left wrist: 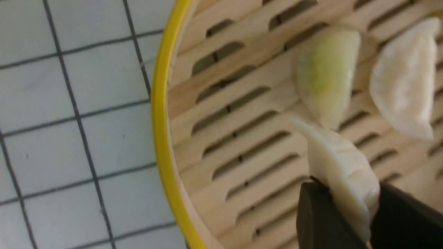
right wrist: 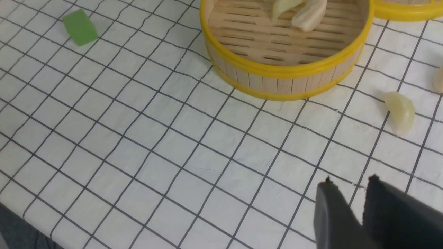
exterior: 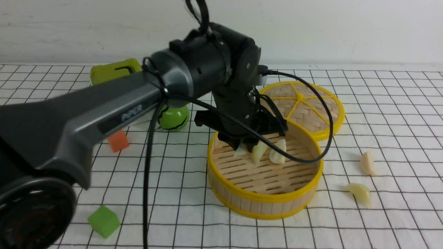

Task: Put the dumplings into the steamer on the table with the white tablecloth.
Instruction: 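Place the dumpling into the bamboo steamer basket with the left gripper, then reach for and grasp a dumpling lying on the table beside the steamer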

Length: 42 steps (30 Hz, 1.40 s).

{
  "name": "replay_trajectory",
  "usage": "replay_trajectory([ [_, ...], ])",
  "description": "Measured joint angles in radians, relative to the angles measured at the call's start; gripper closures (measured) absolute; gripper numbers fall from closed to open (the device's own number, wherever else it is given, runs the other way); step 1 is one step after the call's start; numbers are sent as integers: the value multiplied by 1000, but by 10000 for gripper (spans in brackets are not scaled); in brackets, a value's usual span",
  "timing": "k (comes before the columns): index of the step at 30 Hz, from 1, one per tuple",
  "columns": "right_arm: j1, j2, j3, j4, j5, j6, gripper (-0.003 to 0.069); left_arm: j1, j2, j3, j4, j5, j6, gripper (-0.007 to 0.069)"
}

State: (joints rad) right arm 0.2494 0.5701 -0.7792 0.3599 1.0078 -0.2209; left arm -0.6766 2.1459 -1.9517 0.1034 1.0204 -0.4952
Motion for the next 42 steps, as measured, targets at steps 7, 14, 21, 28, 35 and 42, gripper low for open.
replay_trajectory([
  [7,0,0,0,0,15,0,504,0,92,-44,150,-83,-119,450],
  [14,0,0,0,-21,26,0,496,0,137,-46,158,-105,-138,438],
  [21,0,0,0,-23,26,0,494,0,158,-51,150,-77,-138,275],
  [28,0,0,0,-31,25,0,487,0,99,-125,149,50,-63,216],
  [35,0,67,-113,-67,46,0,522,-1,-212,-170,107,210,142,228],
  [42,7,215,-237,-124,157,-11,671,-1,-506,56,59,219,224,260],
])
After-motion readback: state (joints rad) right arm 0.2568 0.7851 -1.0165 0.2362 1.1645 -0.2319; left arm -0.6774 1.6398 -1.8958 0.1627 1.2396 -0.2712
